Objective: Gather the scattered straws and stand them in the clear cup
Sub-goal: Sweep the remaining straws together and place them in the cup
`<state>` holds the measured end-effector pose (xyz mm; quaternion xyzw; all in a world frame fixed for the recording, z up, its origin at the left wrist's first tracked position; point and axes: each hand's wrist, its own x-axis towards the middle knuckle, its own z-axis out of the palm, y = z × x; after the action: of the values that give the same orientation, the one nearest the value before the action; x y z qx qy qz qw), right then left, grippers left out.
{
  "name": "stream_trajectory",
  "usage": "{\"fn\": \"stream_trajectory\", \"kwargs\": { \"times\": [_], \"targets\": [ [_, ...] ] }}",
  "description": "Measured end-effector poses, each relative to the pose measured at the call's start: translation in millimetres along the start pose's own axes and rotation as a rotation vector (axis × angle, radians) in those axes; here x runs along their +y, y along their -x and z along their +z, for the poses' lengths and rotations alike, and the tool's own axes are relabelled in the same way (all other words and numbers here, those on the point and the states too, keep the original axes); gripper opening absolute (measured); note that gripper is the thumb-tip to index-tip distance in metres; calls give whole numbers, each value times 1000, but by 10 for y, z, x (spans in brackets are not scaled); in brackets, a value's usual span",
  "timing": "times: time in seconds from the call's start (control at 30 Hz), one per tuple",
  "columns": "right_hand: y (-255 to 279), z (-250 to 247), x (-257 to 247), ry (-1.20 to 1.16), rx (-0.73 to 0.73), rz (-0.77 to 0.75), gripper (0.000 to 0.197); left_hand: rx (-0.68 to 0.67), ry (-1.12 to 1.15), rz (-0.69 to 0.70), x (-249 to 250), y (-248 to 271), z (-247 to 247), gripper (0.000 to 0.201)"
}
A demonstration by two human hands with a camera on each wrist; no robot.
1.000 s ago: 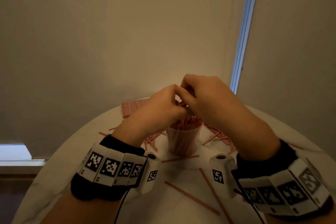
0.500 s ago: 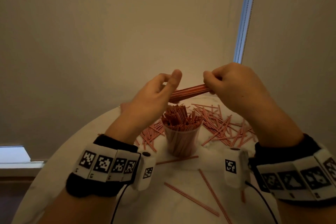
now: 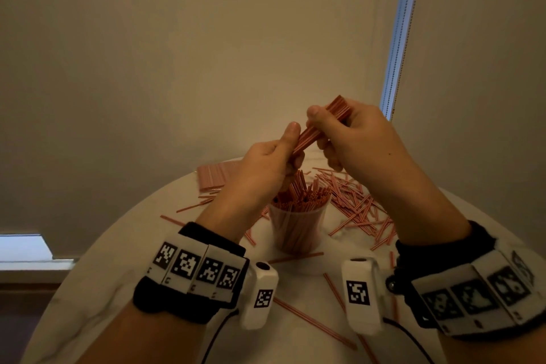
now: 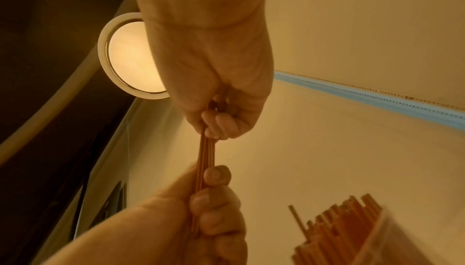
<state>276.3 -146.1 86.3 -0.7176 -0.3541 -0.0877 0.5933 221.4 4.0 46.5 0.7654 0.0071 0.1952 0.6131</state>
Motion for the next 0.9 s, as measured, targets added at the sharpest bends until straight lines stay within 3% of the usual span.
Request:
{"fn": "stream_trajectory", "kwargs": {
  "times": [0.1, 0.17, 0.27, 0.33, 0.4, 0.5, 0.6, 0.77, 0.83, 0.9],
  "targets": [
    [-25, -47, 65, 248, 90, -97, 35, 66, -270, 54, -39, -17, -82, 59],
    [-44, -80, 130, 382, 114, -124, 37, 73, -410, 6, -97, -32, -201, 64],
    [-78, -50, 278, 526, 58, -120, 37, -105, -473, -199, -285, -69, -361, 118],
    [-80, 25, 393, 635, -65, -75, 37, -269, -434, -293, -414, -86, -393, 137],
    [-69, 116, 508, 712, -229, 7, 36, -341, -443, -327, -514, -123, -393, 145],
    [-44, 218, 651, 733, -359, 114, 34, -318, -457, -323, -588, -177, -384, 140],
    [-69, 247, 695, 677, -302, 146, 35, -297, -436, -312, -617, -197, -400, 137],
    [-60, 303, 623, 376, -246, 137, 28, -284, -439, -307, -631, -195, -425, 133],
    [-42, 303, 581, 362, -339, 139, 41, -317, -414, -306, -627, -204, -427, 127],
    [-32, 264, 565, 416, -473, 111, 69, -340, -411, -294, -617, -204, -434, 123]
  ]
}}
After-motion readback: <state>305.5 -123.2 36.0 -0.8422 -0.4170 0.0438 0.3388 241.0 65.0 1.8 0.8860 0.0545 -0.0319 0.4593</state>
